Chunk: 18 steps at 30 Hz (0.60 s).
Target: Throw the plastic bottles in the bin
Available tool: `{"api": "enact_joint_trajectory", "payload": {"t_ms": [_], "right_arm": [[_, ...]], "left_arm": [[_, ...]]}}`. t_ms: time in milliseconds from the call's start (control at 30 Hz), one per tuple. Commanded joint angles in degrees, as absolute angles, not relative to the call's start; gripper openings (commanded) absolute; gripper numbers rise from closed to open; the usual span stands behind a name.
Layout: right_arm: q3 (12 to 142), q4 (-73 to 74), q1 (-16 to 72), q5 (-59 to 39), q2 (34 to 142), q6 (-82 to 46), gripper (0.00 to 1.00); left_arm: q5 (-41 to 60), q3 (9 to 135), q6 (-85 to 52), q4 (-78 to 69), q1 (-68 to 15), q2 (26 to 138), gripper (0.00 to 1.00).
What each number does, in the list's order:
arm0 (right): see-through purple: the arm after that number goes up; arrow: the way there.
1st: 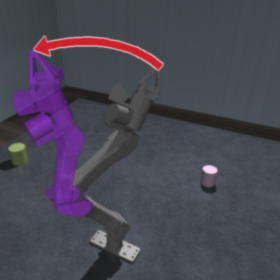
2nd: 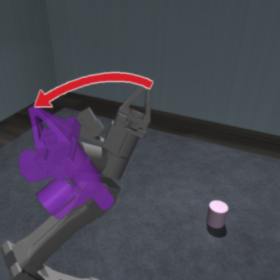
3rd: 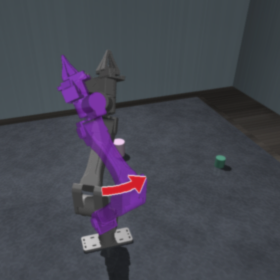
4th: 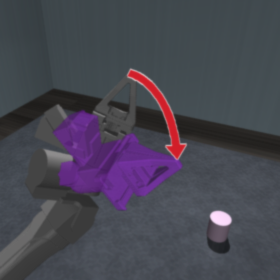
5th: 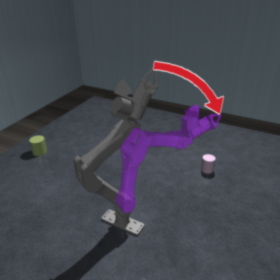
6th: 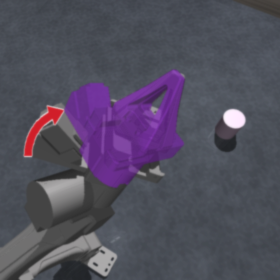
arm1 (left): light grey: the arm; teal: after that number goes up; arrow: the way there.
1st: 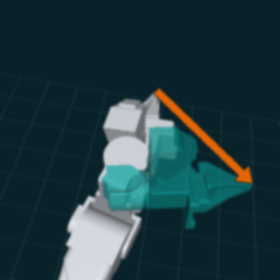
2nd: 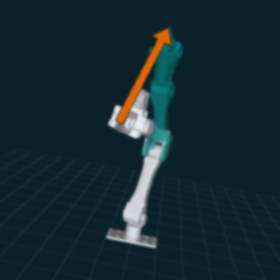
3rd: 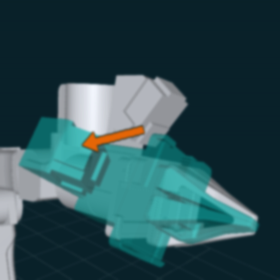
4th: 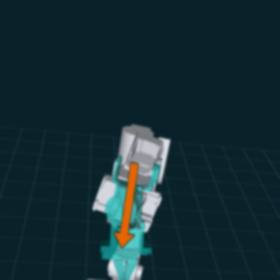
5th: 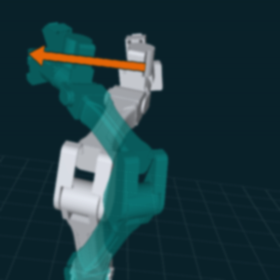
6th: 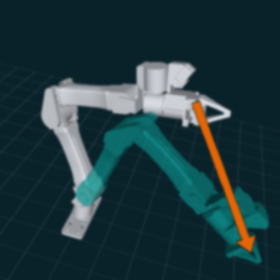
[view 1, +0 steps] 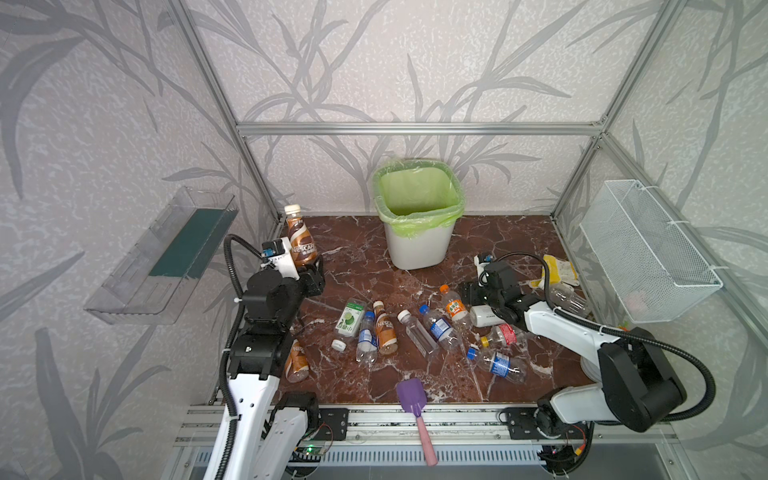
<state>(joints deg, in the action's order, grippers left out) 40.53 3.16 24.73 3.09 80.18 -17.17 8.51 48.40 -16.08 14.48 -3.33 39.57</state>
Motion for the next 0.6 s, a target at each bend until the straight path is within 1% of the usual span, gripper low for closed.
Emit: {"api": "enact_joint_trajectory", "payload": {"t_ms": [0, 133, 200, 233, 267, 300, 367, 400, 433, 467, 500, 567], "right_arm": [[40.0, 5.0, 24.7, 3.4, 76.8, -17.6, 0.8], [39.4, 5.4, 25.0, 3.7, 74.1, -17.9, 0.8], [39.0, 6.1, 25.0, 3.8, 73.4, -18.4, 0.8], [39.1, 6.7, 25.1, 3.7, 73.3, -18.7, 0.8], [39.2, 7.0, 25.1, 3.5, 73.4, -19.1, 0.8], [39.5, 7.2, 25.2, 3.3, 73.5, -19.5, 0.8], [40.0, 7.2, 25.4, 2.8, 73.1, -19.7, 0.8], [40.0, 7.3, 25.6, 2.9, 72.6, -19.6, 0.8], [39.8, 7.2, 25.7, 3.1, 71.9, -19.5, 0.8], [39.5, 7.0, 25.7, 3.5, 71.3, -19.3, 0.8], [39.3, 6.8, 25.7, 3.7, 70.9, -18.9, 0.8], [38.8, 6.4, 25.7, 4.2, 70.7, -18.2, 0.8]], "left_arm": [[11.7, 50.3, -11.2, 5.1, -7.6, 42.4, 0.51], [14.1, 61.0, -7.5, 0.3, -13.8, 55.2, 0.51], [16.3, 70.6, -7.9, -1.7, -16.0, 64.6, 0.51], [17.2, 77.6, -8.3, -0.9, -17.0, 70.8, 0.51], [17.1, 85.6, -8.9, 1.3, -17.7, 77.2, 0.54], [16.9, 93.1, -10.1, 4.3, -17.8, 83.6, 0.62], [15.4, 112.5, -11.5, 18.7, -17.8, 96.6, 0.84], [14.9, 120.8, -12.6, 24.5, -17.7, 100.9, 0.97], [16.8, 127.8, -12.8, 29.9, -17.6, 104.5, 0.99], [18.3, 131.7, -12.1, 33.8, -17.9, 106.1, 0.99], [17.9, 132.1, -11.7, 35.4, -18.2, 105.7, 0.99], [15.4, 124.5, -10.8, 33.6, -18.2, 99.5, 0.99]]}}
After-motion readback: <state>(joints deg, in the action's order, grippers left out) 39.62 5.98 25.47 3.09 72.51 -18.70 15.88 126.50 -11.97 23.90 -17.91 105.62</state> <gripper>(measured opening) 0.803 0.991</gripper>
